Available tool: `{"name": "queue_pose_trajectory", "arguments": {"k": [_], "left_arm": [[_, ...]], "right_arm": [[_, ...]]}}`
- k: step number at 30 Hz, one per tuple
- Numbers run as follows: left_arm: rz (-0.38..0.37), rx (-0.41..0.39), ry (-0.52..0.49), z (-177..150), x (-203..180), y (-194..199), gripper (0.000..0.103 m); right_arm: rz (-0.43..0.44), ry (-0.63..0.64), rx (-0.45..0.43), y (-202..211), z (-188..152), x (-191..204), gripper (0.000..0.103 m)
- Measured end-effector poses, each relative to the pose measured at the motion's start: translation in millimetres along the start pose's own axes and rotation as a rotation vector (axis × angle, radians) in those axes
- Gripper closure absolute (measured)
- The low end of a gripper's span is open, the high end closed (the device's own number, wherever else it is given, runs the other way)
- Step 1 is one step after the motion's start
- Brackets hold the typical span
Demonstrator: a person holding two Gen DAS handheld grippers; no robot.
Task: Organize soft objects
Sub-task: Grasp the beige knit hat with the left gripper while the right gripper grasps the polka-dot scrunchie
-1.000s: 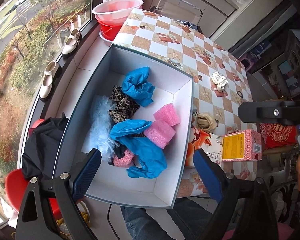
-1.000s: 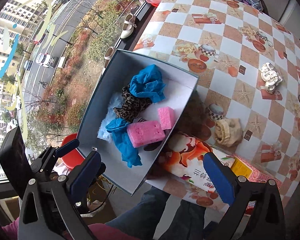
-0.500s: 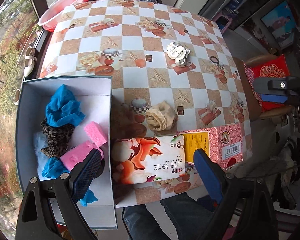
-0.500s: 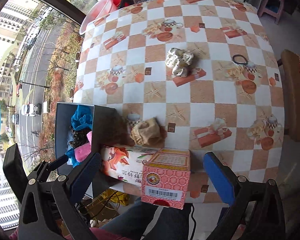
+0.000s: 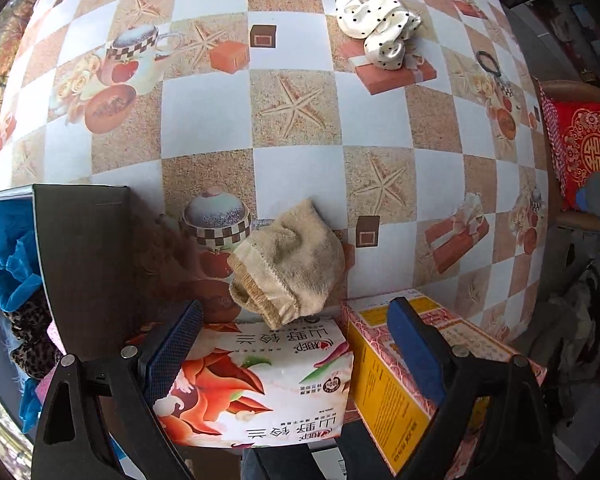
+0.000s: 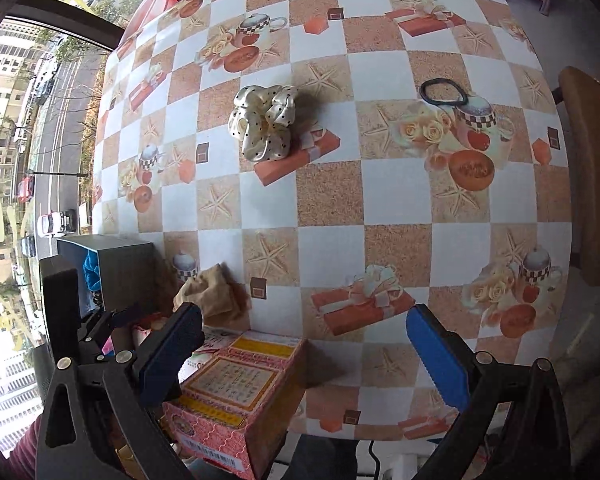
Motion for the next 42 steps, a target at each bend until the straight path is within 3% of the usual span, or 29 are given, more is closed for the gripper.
{"name": "queue_pose_trajectory", "arguments": {"k": [9, 17, 26, 29, 35, 37, 38, 40, 41, 42], "left_arm": [[0.029, 0.09, 0.092, 12.2, 2.6, -33.5, 0.008], [0.04, 0.135, 0.158, 21.5, 3.2, -56.9, 0.008], [0.098, 0.166, 0.159, 30.1, -2.5, -75.9, 0.008], [0.167, 0.226, 0.136, 30.2, -7.5, -89.2, 0.0], [0.158, 0.211, 0.144, 33.6, -9.1, -86.4, 0.001], [0.157, 0.18, 0.134, 34.0, -7.6, -78.9, 0.01], [0.158, 0.163, 0.127, 34.5, -8.9, -74.7, 0.014], [0.158, 0.123, 0.105, 36.8, -12.6, -64.5, 0.039], [0.151, 0.107, 0.092, 37.8, -13.9, -60.0, 0.047], [0.132, 0.09, 0.081, 38.7, -15.3, -55.8, 0.063]], "right_arm": [[-0.021, 0.097, -0.025, -49.5, 84.8, 9.3, 0.0], [-0.097, 0.212, -0.031, -96.8, 130.7, 35.1, 0.0], [-0.235, 0.362, -0.036, -134.2, 137.6, 52.7, 0.0], [-0.297, 0.41, -0.017, -140.9, 133.4, 58.3, 0.0], [-0.292, 0.438, -0.02, -141.1, 124.3, 57.2, 0.0], [-0.284, 0.432, -0.027, -138.4, 120.2, 53.6, 0.002], [-0.292, 0.436, -0.039, -133.1, 114.7, 50.2, 0.009], [-0.286, 0.438, -0.063, -125.9, 112.6, 45.1, 0.018], [-0.281, 0.437, -0.078, -121.5, 111.9, 42.4, 0.025], [-0.277, 0.436, -0.092, -117.8, 110.2, 39.7, 0.036]]}}
Point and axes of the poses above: each gripper's, at about its wrist camera, not at the fingertips, and y roughly against the way its jaws point, x to its left, z to its top, the point moved 2 cm from there along -y, roughly the way its jaws point, and after that the axes turned 6 degrees about y, right-handed, at the moved point
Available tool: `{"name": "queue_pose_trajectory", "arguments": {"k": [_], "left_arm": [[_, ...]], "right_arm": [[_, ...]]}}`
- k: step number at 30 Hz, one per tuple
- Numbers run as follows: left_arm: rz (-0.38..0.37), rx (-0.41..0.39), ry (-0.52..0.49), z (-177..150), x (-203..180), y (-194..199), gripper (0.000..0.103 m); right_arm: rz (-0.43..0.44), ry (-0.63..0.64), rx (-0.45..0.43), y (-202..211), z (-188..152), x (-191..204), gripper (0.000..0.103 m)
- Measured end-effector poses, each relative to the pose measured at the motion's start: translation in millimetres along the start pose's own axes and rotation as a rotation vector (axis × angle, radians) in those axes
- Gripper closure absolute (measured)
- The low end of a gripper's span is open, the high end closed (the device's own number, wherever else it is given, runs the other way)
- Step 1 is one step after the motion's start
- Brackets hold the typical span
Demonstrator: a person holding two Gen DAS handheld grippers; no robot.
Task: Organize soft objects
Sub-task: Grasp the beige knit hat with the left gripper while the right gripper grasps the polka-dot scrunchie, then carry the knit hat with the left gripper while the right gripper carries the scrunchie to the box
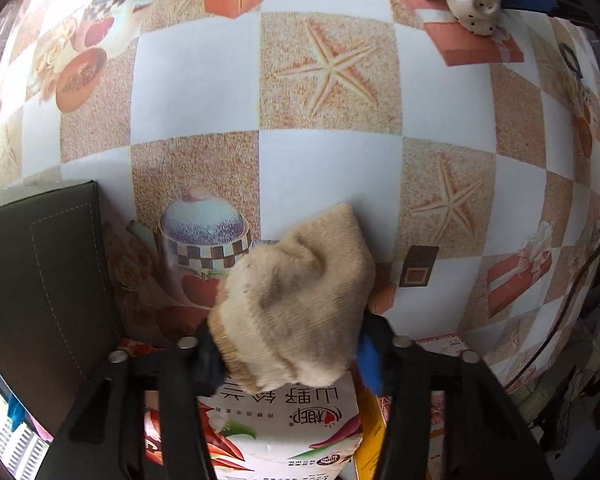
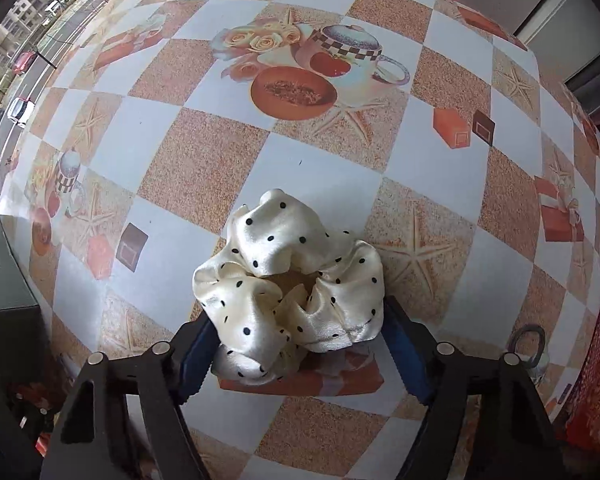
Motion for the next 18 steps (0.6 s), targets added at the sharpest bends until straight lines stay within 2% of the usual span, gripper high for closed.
{"name": "queue_pose_trajectory", "arguments": {"k": [1, 2, 3, 7, 9, 14, 18], "left_arm": [[-0.021, -0.02, -0.005, 0.3, -0.1, 4.9, 0.067], [-0.029, -0.053, -0.007, 0.4, 0.2, 10.7, 0.069], [-0.032, -0.091, -0.013, 0.1, 0.3, 17.3, 0.071], [-0.054, -0.195, -0.023, -4.7, 1.3, 43.6, 0.071], [-0.04, -0.229, -0.033, -8.2, 0.1, 53.5, 0.071], [-0.038, -0.272, -0.058, -19.3, 2.7, 74.9, 0.071], [-0.024, -0.301, -0.076, -33.6, -1.7, 85.4, 0.071]], "right_arm": [[0.003, -0.005, -0.011, 3.0, -1.5, -3.7, 0.042], [0.03, -0.014, -0.026, 6.7, -2.9, -7.5, 0.062], [0.076, -0.032, -0.037, 9.9, -4.4, -11.6, 0.074], [0.124, -0.07, -0.081, 26.2, -17.4, -21.3, 0.074], [0.155, -0.086, -0.083, 33.9, -24.1, -23.2, 0.074], [0.207, -0.122, -0.103, 58.7, -52.8, -31.9, 0.074], [0.228, -0.131, -0.106, 77.1, -57.6, -31.1, 0.074]]}}
Point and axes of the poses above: each gripper's, at about its wrist camera, not at the fingertips, and y roughly against the way its jaws point, x to its left, z to its top, the point moved 2 cm from there along -y, roughly the way its jaws point, and after that the axes turned 6 degrees about y, right-handed, at the moved point
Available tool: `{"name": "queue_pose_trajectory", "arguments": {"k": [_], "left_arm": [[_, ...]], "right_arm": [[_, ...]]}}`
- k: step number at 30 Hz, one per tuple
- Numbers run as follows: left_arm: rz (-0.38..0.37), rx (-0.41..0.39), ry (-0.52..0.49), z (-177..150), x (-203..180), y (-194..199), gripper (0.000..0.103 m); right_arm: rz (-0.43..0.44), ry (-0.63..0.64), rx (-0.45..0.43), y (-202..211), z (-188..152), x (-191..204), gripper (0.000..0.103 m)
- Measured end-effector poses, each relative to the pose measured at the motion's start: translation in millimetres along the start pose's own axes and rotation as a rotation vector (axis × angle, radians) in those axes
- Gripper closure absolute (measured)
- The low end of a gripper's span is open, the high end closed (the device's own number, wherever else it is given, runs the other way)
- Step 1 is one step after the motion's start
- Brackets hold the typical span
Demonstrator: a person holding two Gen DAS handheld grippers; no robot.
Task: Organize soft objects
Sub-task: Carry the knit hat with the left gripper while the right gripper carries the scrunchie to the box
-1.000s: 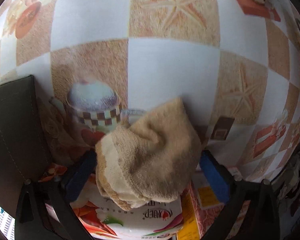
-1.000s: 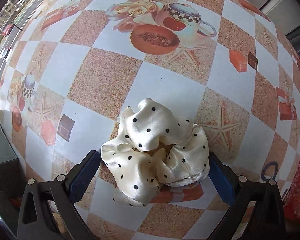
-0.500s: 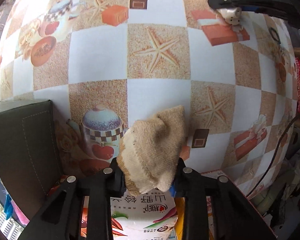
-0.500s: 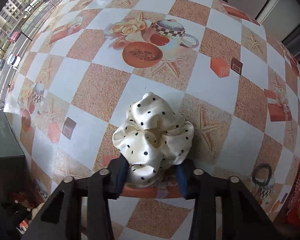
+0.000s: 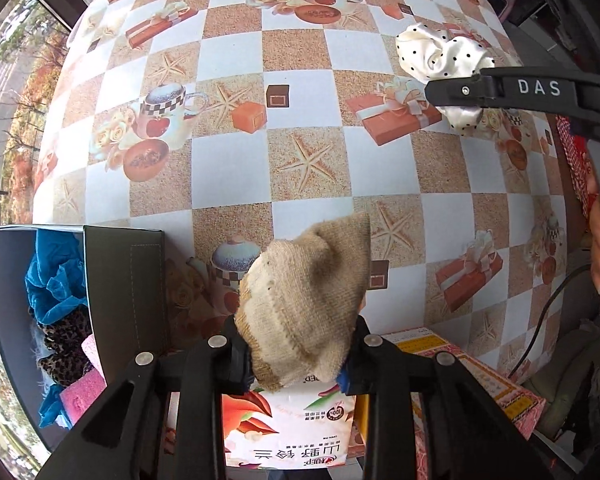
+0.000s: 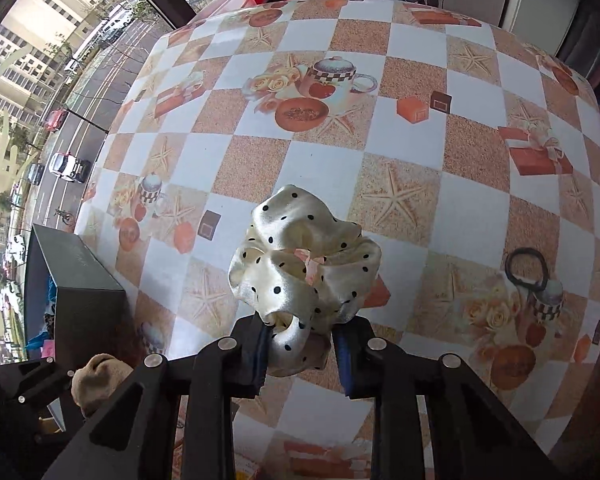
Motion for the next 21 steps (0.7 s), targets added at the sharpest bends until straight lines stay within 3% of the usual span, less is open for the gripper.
{"name": "queue_pose_trajectory", "arguments": {"k": [7, 13, 21], "left_arm": [[-0.015, -0.043, -0.014, -32.8, 26.7, 13.1, 0.071], [-0.029, -0.059, -0.073, -50.9, 30.7, 31.0, 0.071], [-0.054, -0.071, -0.138, -80.0, 33.6, 42.1, 0.07]], "right_arm": [[0.029, -0.038, 0.002, 4.8, -16.6, 28.5, 0.074], [0.019, -0.076, -0.016, 34.6, -46.5, 40.3, 0.074], [-0.028, -0.174, -0.037, 77.8, -106.4, 51.1, 0.074]]}}
Point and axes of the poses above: each gripper's, at about its wrist camera, not at the fingertips, and y roughly against the way its jaws point, x to its left, z to its top, the point moved 2 cm from there along -y, roughly the way its jaws point, and after that the axes turned 6 degrees about y, right-handed, at the moved point
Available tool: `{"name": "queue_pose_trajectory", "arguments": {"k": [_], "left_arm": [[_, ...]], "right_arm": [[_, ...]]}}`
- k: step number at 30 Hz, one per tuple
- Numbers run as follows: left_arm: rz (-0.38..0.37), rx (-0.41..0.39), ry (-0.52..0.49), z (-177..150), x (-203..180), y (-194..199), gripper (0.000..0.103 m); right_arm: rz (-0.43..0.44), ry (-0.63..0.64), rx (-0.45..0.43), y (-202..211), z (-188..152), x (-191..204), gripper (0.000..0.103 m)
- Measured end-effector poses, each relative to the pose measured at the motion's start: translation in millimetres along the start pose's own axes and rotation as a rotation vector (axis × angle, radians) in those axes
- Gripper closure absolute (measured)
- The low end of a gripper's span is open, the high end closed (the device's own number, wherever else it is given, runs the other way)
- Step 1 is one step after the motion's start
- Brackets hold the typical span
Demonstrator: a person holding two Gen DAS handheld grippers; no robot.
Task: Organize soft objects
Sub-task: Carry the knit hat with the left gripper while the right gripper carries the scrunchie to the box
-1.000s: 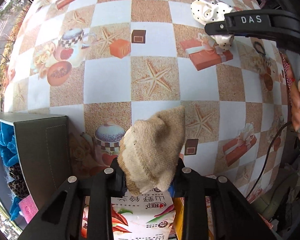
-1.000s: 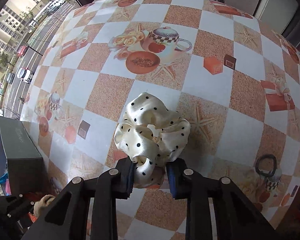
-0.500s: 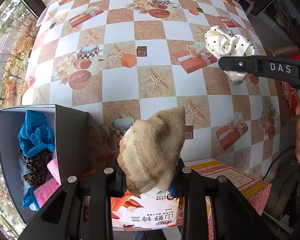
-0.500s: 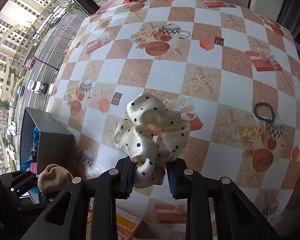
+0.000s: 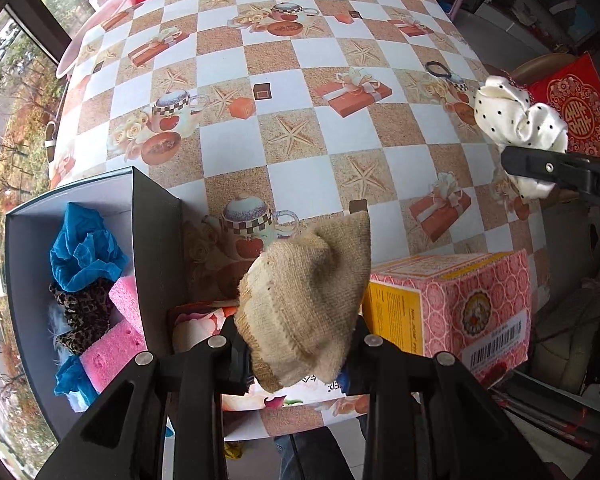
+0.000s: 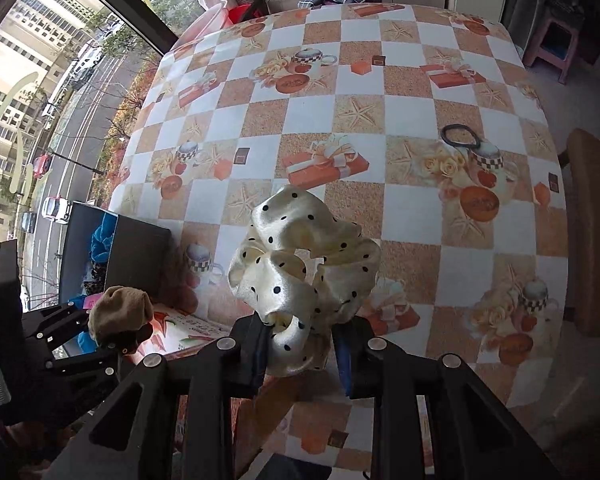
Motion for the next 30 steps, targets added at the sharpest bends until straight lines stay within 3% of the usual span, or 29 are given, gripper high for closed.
{"name": "queue_pose_trajectory", "arguments": {"k": [8, 16, 23, 30], "left_arm": [[-0.028, -0.017, -0.052, -27.2, 4.6, 14.2, 0.07], [-0.071, -0.03, -0.073, -52.8, 11.5, 27.3, 0.07], [-0.104, -0.055, -0.078, -68.6, 21.6, 38.9, 0.07], [-0.12, -0.095, -0.054, -75.5, 39.5, 51.4, 0.07]], "right_arm": [[-0.049, -0.099, 0.024, 20.7, -81.5, 7.7, 0.074], [-0.049, -0.142, 0.047, 25.4, -138.1, 40.7, 0.074], [-0.042, -0.139, 0.063, 22.4, -164.3, 73.9, 0.074], [-0.031, -0.05, 0.044, 24.3, -162.9, 118.0, 0.074]]}}
Point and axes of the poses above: each gripper's, at about its wrist camera, not at the fingertips, and y roughly against the way its jaws point, x to its left, z to its top, the point moved 2 cm from there along -y, roughly the way its jaws point, and after that the axes turned 6 degrees about y, right-handed, at the moved point
